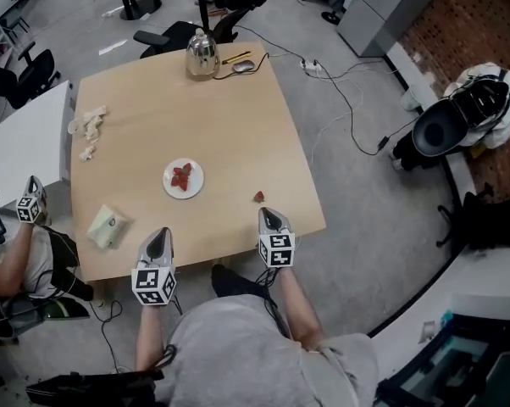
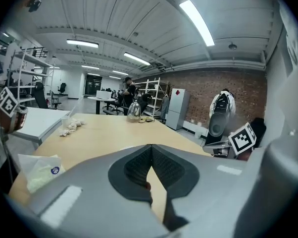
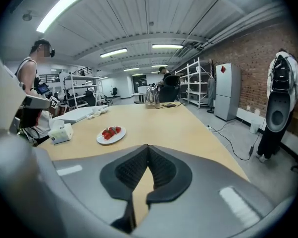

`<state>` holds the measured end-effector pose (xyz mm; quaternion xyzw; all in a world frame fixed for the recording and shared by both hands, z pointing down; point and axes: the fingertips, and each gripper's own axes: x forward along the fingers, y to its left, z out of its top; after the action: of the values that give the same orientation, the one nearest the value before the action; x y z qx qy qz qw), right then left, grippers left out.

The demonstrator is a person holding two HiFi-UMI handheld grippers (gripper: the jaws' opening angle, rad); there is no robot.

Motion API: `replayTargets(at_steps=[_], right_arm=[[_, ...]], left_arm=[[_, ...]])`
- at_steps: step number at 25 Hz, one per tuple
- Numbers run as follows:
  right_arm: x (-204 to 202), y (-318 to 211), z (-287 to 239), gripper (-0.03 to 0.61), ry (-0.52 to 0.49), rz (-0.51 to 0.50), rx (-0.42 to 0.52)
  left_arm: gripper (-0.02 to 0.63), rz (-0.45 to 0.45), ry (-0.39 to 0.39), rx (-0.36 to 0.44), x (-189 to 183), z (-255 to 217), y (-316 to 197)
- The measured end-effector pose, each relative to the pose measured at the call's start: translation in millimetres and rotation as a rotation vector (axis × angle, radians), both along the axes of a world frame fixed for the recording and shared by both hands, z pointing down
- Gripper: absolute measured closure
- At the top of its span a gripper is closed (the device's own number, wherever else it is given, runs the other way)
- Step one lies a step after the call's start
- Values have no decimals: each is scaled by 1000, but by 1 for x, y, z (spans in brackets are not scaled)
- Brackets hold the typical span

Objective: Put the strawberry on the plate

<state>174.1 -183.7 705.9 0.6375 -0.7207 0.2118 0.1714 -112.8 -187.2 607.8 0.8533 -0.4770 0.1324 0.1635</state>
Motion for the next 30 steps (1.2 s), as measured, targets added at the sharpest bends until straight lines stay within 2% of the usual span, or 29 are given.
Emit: replayTargets(at_steps=[3,12,19,30], right_arm=[[6,-14,16,569,-11,3,-46],[18,-44,56,478,0,3,-162],[24,-52,80,433,45,0,-229],[28,-62,104,431,45,16,-304]], left_arm=[[595,7,-9,-15,3,3,-5],[595,5,-9,-43,5,11,-15],[595,-3,-16,-60,2,15,-20],[595,-26,-35,-70,-6,16,-33]])
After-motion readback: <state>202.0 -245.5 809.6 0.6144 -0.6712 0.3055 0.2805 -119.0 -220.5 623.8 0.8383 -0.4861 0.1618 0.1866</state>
